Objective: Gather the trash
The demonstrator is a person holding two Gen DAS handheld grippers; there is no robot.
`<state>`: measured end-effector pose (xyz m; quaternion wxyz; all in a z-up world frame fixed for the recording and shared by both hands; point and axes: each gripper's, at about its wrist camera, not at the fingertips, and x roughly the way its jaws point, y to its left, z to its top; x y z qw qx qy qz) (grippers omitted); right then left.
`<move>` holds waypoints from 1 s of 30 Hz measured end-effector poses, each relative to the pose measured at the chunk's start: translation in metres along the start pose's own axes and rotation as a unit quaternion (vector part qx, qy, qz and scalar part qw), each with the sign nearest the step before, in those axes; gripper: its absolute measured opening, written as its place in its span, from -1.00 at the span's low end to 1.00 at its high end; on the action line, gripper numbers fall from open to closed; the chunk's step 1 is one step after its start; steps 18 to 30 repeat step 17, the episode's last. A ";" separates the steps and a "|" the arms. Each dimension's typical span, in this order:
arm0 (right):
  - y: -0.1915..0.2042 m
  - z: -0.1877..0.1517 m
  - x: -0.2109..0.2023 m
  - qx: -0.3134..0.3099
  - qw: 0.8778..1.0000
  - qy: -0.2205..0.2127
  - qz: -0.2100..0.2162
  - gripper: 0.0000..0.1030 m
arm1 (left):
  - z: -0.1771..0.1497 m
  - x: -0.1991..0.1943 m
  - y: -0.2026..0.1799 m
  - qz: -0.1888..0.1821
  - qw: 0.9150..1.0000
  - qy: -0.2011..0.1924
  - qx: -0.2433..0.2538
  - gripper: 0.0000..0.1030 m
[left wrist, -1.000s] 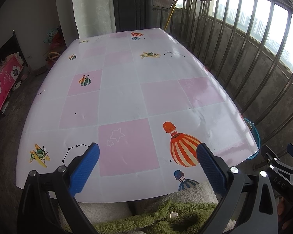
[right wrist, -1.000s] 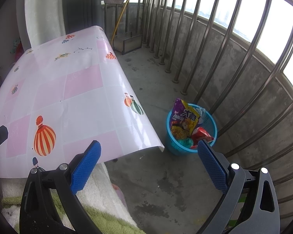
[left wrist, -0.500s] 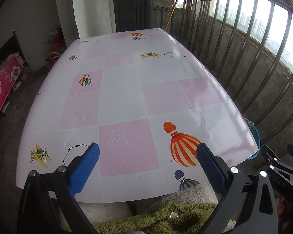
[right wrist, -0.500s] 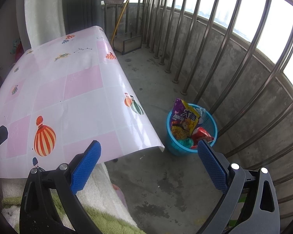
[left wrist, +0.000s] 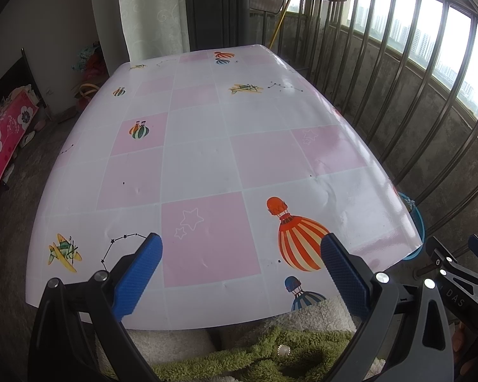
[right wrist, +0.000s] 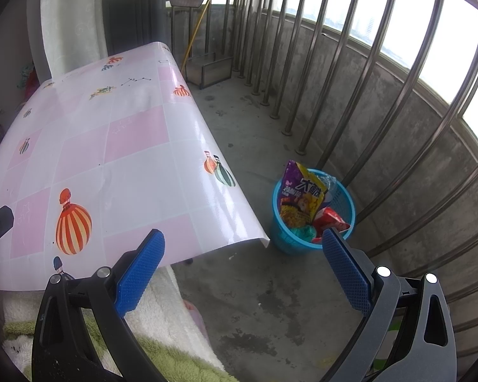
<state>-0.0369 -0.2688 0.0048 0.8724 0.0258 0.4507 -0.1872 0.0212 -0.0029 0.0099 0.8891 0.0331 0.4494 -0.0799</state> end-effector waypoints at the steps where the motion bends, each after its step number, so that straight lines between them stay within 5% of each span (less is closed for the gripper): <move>1: 0.000 0.000 0.000 0.000 1.000 0.000 0.000 0.84 | 0.000 0.000 0.000 0.000 1.000 0.000 0.000 0.89; 30: 0.000 0.000 0.000 0.001 1.000 0.000 0.000 0.84 | -0.002 0.000 -0.002 0.001 1.000 0.003 -0.002 0.89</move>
